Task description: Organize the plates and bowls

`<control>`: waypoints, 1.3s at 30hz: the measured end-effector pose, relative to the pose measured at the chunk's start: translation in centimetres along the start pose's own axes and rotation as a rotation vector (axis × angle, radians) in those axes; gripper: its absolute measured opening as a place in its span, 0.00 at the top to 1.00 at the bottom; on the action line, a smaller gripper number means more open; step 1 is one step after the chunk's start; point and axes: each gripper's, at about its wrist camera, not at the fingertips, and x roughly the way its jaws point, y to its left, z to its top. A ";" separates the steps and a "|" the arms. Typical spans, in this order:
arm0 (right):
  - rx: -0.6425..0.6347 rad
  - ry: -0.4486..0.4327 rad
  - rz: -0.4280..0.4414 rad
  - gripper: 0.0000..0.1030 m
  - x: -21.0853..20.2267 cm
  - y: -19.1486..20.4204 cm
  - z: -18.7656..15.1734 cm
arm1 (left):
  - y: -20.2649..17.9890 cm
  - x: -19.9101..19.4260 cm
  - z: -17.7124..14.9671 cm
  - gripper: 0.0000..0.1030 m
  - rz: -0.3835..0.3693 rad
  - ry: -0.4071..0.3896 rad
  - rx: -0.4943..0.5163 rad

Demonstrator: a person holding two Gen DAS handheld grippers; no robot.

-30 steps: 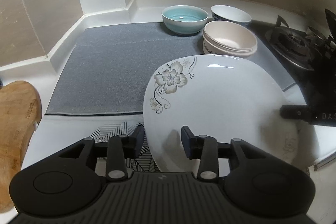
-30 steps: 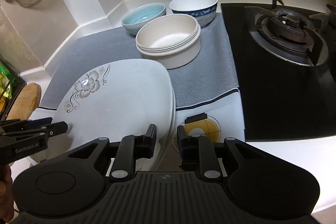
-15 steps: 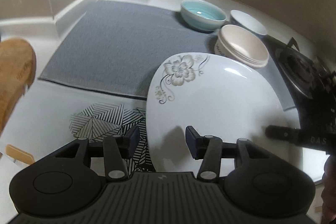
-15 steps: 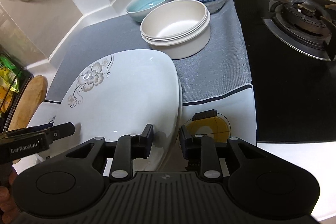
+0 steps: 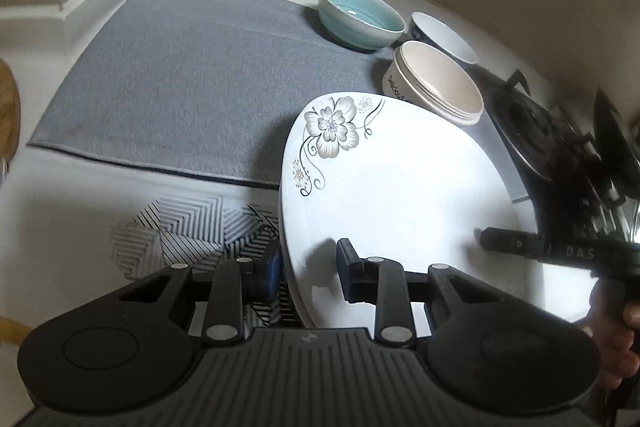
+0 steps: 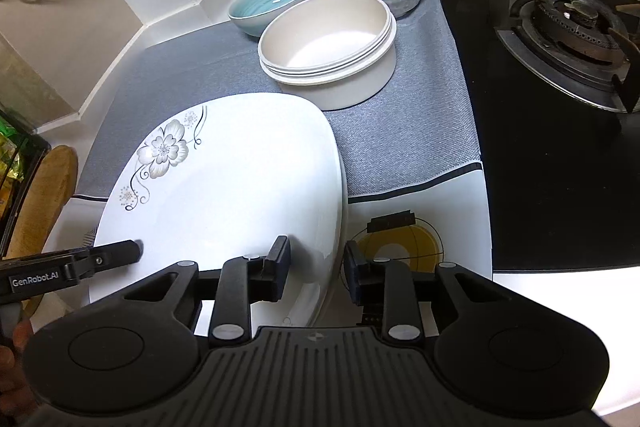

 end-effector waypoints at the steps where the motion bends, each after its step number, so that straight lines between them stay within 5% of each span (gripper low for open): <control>1: -0.002 -0.001 -0.008 0.70 0.1 0.3 0.0 | 0.3 0.0 0.1 0.69 -0.002 0.000 0.006; 13: -0.033 0.016 -0.069 0.70 4.2 7.6 2.6 | 7.8 0.4 4.4 0.70 0.044 -0.068 -0.056; 25: -0.078 0.013 -0.025 0.70 9.6 15.1 6.9 | 15.7 0.5 9.9 0.73 0.149 -0.153 -0.138; 31: -0.112 0.020 -0.013 0.68 10.7 16.6 8.0 | 16.3 0.2 10.4 0.73 0.165 -0.176 -0.158; 39: -0.118 -0.001 -0.054 0.65 8.5 16.0 7.7 | 12.3 -1.9 10.2 0.56 0.255 -0.297 -0.106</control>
